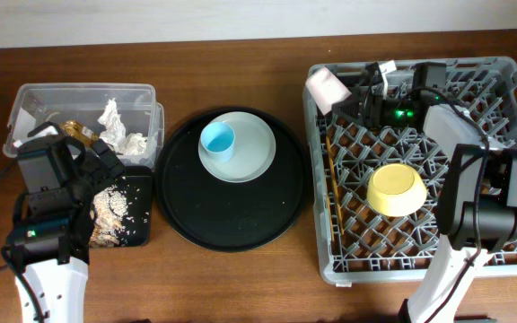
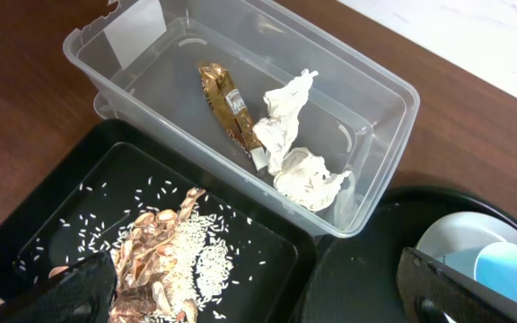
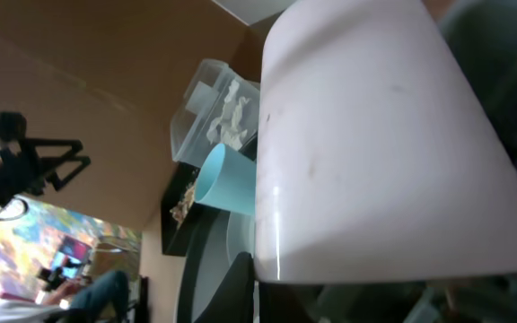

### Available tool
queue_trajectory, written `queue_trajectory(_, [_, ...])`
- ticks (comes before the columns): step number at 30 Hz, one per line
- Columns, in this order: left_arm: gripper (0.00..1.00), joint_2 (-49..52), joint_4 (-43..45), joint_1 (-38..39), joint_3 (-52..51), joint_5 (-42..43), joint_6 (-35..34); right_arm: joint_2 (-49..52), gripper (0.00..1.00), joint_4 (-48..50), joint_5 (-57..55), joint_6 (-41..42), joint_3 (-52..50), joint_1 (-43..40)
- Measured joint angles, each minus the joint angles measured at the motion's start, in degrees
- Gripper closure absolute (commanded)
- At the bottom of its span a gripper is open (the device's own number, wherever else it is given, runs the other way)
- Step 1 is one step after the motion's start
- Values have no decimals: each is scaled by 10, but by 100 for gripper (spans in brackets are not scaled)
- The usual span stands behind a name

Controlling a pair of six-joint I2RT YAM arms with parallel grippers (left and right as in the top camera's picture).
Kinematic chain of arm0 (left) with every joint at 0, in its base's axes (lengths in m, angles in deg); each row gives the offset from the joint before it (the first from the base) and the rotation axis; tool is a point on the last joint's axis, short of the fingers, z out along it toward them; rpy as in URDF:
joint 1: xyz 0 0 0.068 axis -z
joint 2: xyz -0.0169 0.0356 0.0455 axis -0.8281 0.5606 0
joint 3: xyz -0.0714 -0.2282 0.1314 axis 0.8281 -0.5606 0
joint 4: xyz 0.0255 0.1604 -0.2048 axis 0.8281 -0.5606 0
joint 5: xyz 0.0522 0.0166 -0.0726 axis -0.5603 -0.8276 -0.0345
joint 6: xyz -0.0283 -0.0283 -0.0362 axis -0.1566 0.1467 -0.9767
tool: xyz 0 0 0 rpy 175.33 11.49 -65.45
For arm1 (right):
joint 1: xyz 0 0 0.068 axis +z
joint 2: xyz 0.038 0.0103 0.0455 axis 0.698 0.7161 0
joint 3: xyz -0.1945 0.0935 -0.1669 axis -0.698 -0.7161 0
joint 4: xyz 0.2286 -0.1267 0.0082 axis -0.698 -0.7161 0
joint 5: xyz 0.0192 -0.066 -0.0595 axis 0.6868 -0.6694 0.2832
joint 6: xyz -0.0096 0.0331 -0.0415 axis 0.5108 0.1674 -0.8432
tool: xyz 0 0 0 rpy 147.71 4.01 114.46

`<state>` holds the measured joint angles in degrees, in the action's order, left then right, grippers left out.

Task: Sort waste into correct bins and load items into the dishwasher rack
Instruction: 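Grasp the pink cup and place it upside down in the rack, then grasp the blue cup with the right gripper and lift it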

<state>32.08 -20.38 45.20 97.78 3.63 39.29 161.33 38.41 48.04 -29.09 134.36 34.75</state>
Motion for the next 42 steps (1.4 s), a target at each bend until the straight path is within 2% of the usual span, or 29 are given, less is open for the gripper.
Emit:
queue_trajectory(2, [1,0,0,0,0,0,0,0,95,-28,-4,-2,0,-10])
queue_trajectory(3, [1,0,0,0,0,0,0,0,91,-33,-4,-2,0,-15])
queue_trajectory(4, [1,0,0,0,0,0,0,0,60,-38,-4,-2,0,-19])
queue_trajectory(5, [1,0,0,0,0,0,0,0,2,-40,-5,-3,0,-22])
queue_trajectory(9, [1,0,0,0,0,0,0,-24,2,-66,-6,-1,0,-24])
queue_trajectory(15, [1,0,0,0,0,0,0,-113,0,-170,-170,-14,1,-24])
queue_trajectory(16, [1,0,0,0,0,0,0,-141,9,-192,-211,-15,1,-24])
queue_trajectory(17, [1,0,0,0,0,0,0,-174,22,-204,-243,-15,0,-24])
queue_trajectory(19, [1,0,0,0,0,0,0,-241,69,-239,-325,-14,0,-15])
queue_trajectory(21, [1,0,0,0,0,0,0,-293,81,-252,-383,-16,1,13])
queue_trajectory(22, [1,0,0,0,0,0,0,-305,82,-256,-397,-14,1,30])
queue_trajectory(24, [1,0,0,0,0,0,0,-323,76,-256,-417,-15,1,89])
queue_trajectory(28, [1,0,0,0,0,0,0,-322,73,-226,-449,-15,0,230])
queue_trajectory(31, [1,0,0,0,0,0,0,-294,65,-171,-519,-15,0,351])
queue_trajectory(34, [1,0,1,0,0,0,0,-241,63,-82,-609,-17,0,459])
queue_trajectory(36, [1,0,0,0,0,0,0,-204,56,-36,-647,-17,0,496])
queue_trajectory(38, [1,0,0,0,0,0,0,-158,62,10,-668,-24,0,519])
queue_trajectory(42, [1,0,0,0,0,0,0,-81,62,56,-685,-47,0,524])
